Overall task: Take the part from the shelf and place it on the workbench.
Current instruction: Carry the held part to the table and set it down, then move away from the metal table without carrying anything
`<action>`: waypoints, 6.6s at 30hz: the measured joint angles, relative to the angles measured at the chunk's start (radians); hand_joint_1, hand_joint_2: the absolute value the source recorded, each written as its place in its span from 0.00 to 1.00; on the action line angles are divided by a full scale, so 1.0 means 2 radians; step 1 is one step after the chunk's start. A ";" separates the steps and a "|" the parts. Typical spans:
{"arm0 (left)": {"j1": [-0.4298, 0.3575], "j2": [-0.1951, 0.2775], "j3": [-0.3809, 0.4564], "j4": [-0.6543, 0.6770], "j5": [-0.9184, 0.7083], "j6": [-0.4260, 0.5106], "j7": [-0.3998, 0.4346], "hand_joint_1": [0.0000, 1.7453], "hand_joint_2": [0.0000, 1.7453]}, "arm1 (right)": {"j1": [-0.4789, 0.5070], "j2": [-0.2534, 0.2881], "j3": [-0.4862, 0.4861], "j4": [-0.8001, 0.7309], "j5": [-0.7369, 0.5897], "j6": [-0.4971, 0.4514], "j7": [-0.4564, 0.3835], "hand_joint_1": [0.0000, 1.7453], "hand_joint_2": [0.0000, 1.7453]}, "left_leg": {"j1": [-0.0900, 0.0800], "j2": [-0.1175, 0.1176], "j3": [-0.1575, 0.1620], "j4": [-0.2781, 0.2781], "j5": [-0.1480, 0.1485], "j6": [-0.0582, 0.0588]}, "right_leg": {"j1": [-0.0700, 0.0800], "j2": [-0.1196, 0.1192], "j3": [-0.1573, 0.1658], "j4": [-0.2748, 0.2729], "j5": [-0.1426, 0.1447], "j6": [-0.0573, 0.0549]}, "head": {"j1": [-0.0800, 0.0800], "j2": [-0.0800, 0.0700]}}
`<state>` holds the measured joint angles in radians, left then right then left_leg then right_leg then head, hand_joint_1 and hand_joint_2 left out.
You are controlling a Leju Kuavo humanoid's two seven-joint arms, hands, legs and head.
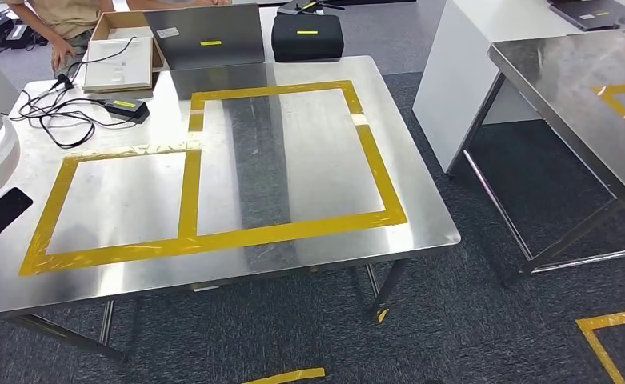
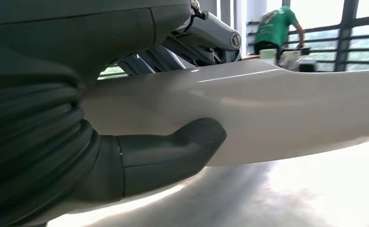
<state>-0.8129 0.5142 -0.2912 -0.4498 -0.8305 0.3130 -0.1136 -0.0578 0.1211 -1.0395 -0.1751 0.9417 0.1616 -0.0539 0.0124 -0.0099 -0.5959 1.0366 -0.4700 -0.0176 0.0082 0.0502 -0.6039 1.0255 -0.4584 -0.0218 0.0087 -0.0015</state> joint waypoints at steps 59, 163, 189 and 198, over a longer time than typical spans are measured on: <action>-0.101 -0.103 -0.042 0.061 -0.021 0.189 -0.221 0.00 0.00 | 0.001 -0.010 0.014 0.000 0.023 -0.007 -0.020 0.00 0.00 | 0.001 -0.001 0.000 0.000 0.001 -0.001 | 0.001 -0.002 0.000 0.002 0.000 0.001 | 0.000 0.000; 0.398 -0.263 0.386 0.114 0.129 0.049 0.035 0.00 0.00 | 0.006 -0.003 -0.060 0.000 0.006 -0.030 0.033 0.00 0.00 | 0.005 0.007 -0.003 0.102 -0.038 -0.014 | -0.010 -0.032 -0.004 -0.007 0.013 0.002 | -0.001 0.000; 0.370 -0.304 0.355 0.128 0.084 0.053 0.013 0.00 0.00 | -0.008 -0.003 -0.043 0.000 0.032 -0.024 -0.012 0.00 0.00 | -0.004 0.006 -0.035 0.051 -0.034 -0.005 | -0.002 -0.029 0.045 -0.022 -0.014 -0.010 | 0.010 0.000; 0.379 -0.295 0.361 0.130 0.101 0.037 0.026 0.00 0.00 | -0.008 -0.005 -0.047 0.000 0.014 -0.050 0.060 0.00 0.00 | 0.000 0.003 0.065 -0.006 -0.044 -0.009 | -0.005 -0.032 -0.018 0.000 0.026 0.007 | 0.011 0.000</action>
<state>-0.0553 -0.0757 0.4311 -0.1894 -0.6281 0.3874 -0.0610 -0.0734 0.1110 -1.1342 -0.1747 0.9698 0.0608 0.0659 0.0118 -0.0037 -0.4663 1.0238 -0.5582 -0.0352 -0.0013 -0.0141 -0.6396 1.0258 -0.4065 -0.0075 0.0301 -0.0015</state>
